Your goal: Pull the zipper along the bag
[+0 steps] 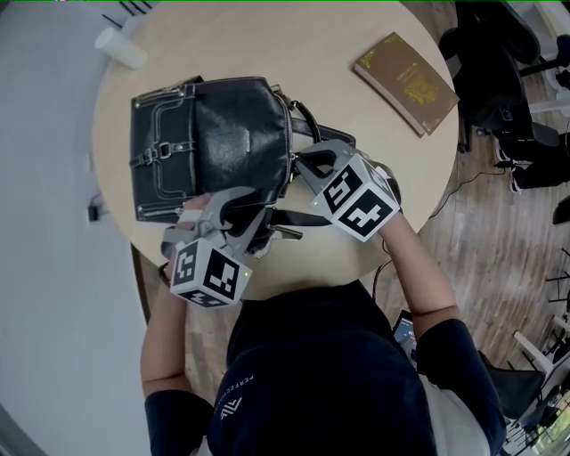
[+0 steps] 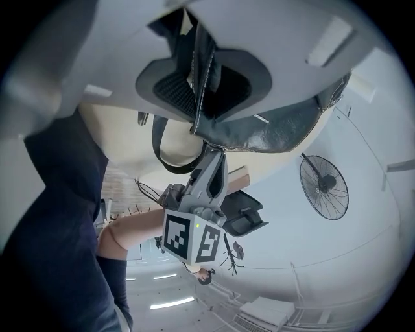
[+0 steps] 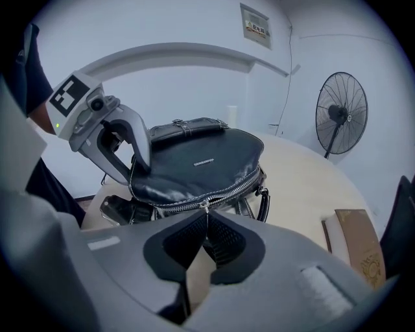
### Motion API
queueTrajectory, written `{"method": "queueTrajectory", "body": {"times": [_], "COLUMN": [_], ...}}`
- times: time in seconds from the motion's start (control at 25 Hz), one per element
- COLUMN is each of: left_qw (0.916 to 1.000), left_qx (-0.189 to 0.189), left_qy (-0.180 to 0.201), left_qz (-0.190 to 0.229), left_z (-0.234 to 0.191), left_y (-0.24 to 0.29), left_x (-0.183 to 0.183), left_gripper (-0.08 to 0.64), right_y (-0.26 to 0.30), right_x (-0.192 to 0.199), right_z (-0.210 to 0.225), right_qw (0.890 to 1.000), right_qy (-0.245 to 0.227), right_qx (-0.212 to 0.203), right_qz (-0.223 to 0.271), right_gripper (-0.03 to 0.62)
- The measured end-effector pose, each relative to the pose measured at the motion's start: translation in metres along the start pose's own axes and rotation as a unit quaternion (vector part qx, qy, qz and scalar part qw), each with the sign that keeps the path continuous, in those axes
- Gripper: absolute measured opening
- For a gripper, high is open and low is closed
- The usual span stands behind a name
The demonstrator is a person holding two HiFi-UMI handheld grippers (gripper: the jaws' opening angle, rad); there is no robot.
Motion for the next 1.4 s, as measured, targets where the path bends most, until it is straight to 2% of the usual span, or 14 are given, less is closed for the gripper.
{"method": "queueTrajectory", "body": {"times": [0.16,0.36,0.64,0.84,1.16,1.4], "left_qw": [0.9998,0.9976,0.9852,0.9870,0.9878,0.9908], "left_qx": [-0.002,-0.007,-0.020,0.009,0.013,0.018], "left_qy": [0.013,0.062,0.161,0.151,0.143,0.124], "left_qz": [-0.012,-0.030,-0.056,-0.055,-0.060,-0.052], "left_z": [0.000,0.003,0.012,0.009,0.010,0.008], "left_y": [0.003,0.013,0.020,0.019,0.018,0.015], "left_x": [-0.003,-0.012,-0.019,-0.018,-0.019,-0.018], "left_gripper": [0.118,0.138,0.119,0.100,0.094,0.090], "right_y": [0.003,0.005,0.006,0.007,0.009,0.005], "right_x": [0.002,0.004,0.006,0.003,-0.001,-0.003], "right_z": [0.000,0.001,-0.001,0.002,-0.001,-0.004], "right_qw": [1.000,1.000,1.000,1.000,1.000,0.998], "right_qy": [0.004,0.015,0.015,0.023,0.010,-0.008], "right_qx": [-0.014,-0.022,-0.024,-0.014,0.021,0.059], "right_qz": [-0.005,-0.006,-0.007,-0.004,0.000,0.010], "right_gripper": [0.014,0.014,0.014,0.014,0.015,0.015]}}
Point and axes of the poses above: the fingertips, and each gripper's own axes: y forward along the fingers, z to its right, x out of its underside, the point moved 10 cm from there along -y, backward along the fingers, and after that the axes turned 9 degrees about x, right-handed, at the moved point
